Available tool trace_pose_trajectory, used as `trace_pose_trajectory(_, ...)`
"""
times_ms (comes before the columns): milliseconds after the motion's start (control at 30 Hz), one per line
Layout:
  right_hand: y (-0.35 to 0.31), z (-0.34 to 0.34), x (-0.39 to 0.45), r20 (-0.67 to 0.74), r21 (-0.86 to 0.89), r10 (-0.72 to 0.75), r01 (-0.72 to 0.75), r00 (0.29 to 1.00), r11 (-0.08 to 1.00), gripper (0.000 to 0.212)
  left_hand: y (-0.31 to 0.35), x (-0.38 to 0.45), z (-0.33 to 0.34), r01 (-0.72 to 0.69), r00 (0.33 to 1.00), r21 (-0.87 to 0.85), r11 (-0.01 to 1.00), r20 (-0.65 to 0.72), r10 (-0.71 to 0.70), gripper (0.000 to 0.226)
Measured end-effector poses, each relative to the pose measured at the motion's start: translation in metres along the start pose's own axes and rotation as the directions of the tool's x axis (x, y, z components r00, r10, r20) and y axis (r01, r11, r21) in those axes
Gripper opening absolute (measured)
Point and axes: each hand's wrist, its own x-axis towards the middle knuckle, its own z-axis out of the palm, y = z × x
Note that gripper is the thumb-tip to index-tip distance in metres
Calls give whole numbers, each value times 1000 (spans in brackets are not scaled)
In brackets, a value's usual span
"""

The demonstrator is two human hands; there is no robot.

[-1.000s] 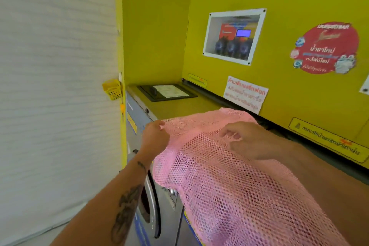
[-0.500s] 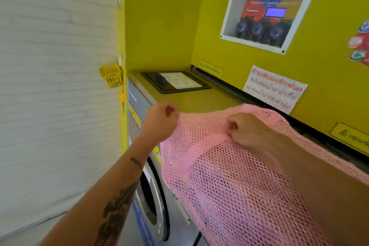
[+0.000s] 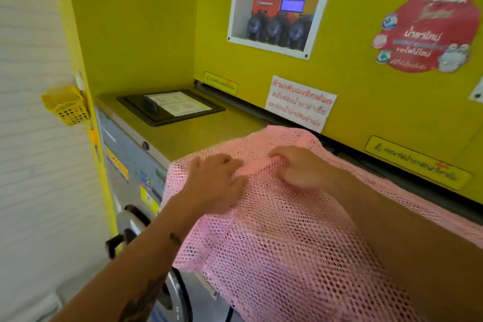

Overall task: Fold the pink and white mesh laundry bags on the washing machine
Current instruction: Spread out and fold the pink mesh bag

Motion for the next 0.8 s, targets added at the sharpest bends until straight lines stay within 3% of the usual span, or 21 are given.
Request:
trace_pose_trajectory(100, 26, -13, -23, -92, 33, 12, -9, 996, 999, 38, -7, 8, -1, 2, 990, 30, 1000, 144, -6, 68)
trace_pose_trajectory(200, 58, -29, -57, -31, 3, 72, -72, 997, 997, 35, -8, 20, -15, 30, 978, 38, 999, 203, -37, 66)
trace_pose_trajectory(333, 101, -50, -116, -12, 8, 146, -146, 989, 989, 33, 31, 19, -19, 38, 999, -121, 992, 36, -34, 40)
trace_pose_trajectory(433, 131, -64, -160, 14, -5, 203, -203, 979, 979, 33, 90, 6, -16, -158, 987, -302, 940, -85, 139, 29)
trace_pose_trajectory(500, 151, -74, -185, 13, -18, 221, -221, 975, 975, 33, 137, -10, -14, -260, 965, -402, 878, -78, 250, 25)
trace_pose_trajectory(700, 202, -93, -250, 2, -17, 263, -263, 965, 965, 42, 266, -67, -3, -280, 877, -509, 814, 208, 432, 13)
trace_pose_trajectory(800, 222, -94, -271, 45, -123, 237, -230, 970, 965, 51, 310, -89, 7, -240, 810, -474, 847, 383, 444, 32)
